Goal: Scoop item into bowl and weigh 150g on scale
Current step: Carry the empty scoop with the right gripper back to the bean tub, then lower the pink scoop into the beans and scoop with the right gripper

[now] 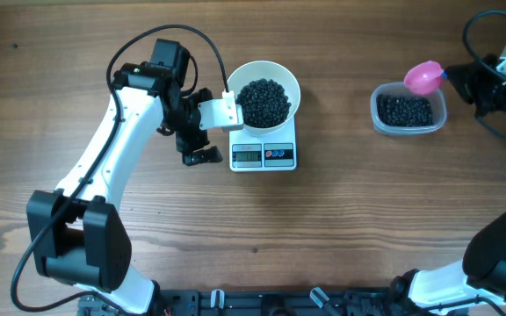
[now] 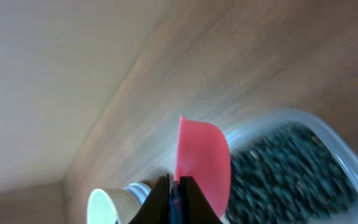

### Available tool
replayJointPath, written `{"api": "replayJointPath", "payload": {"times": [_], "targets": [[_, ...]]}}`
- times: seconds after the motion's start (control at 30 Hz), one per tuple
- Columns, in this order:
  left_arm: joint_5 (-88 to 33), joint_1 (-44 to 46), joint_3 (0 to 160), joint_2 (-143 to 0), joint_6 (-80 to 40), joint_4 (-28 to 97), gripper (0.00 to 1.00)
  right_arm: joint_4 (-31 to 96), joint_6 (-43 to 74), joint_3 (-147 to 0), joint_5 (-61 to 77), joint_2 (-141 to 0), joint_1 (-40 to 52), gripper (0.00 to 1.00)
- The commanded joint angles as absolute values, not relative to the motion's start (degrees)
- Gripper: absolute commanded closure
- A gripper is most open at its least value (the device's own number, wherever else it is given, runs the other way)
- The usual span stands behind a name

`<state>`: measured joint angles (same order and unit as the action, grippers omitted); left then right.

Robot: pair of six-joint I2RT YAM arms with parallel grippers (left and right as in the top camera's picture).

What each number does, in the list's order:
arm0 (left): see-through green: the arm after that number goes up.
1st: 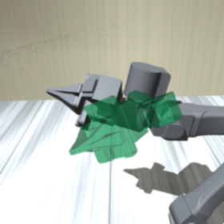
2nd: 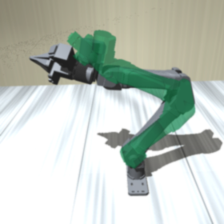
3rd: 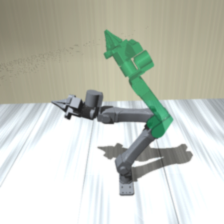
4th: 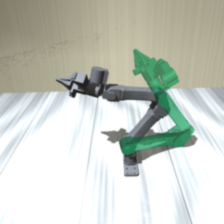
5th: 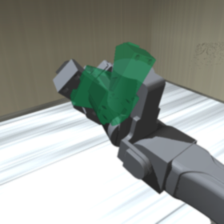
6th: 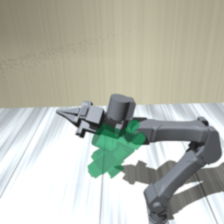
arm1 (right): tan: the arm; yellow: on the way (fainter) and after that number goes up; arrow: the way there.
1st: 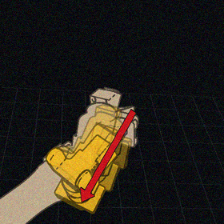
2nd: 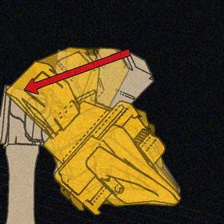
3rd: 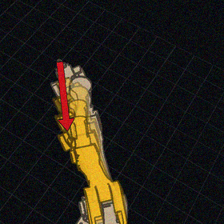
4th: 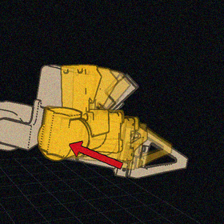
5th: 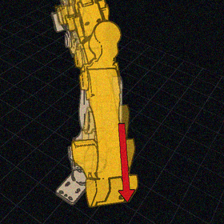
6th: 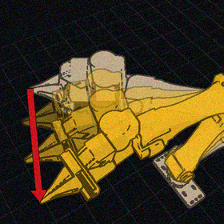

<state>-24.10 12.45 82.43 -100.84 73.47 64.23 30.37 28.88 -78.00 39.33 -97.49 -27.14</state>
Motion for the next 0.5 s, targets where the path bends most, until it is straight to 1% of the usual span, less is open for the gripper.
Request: {"api": "replayJointPath", "payload": {"times": [0.0, 0.23, 0.37, 0.47], "targets": [[-25.5, 12.6, 82.1, -101.1, 74.6, 64.3, 0.00, 24.6, 25.8, -78.8, 50.6, -96.1, -28.7, 0.96], [-25.5, 12.6, 82.1, -101.1, 74.6, 64.2, 0.00, 24.9, 24.6, -84.6, 52.9, -93.4, -31.5, 0.96], [-25.5, 12.6, 82.1, -101.1, 74.6, 64.2, 0.00, 27.7, 14.7, -88.3, 55.9, -92.7, -31.5, 0.96], [-25.5, 12.6, 82.1, -101.1, 74.6, 64.3, 0.00, 35.8, 3.7, -88.4, 54.8, -92.8, -31.3, 0.96]]}}
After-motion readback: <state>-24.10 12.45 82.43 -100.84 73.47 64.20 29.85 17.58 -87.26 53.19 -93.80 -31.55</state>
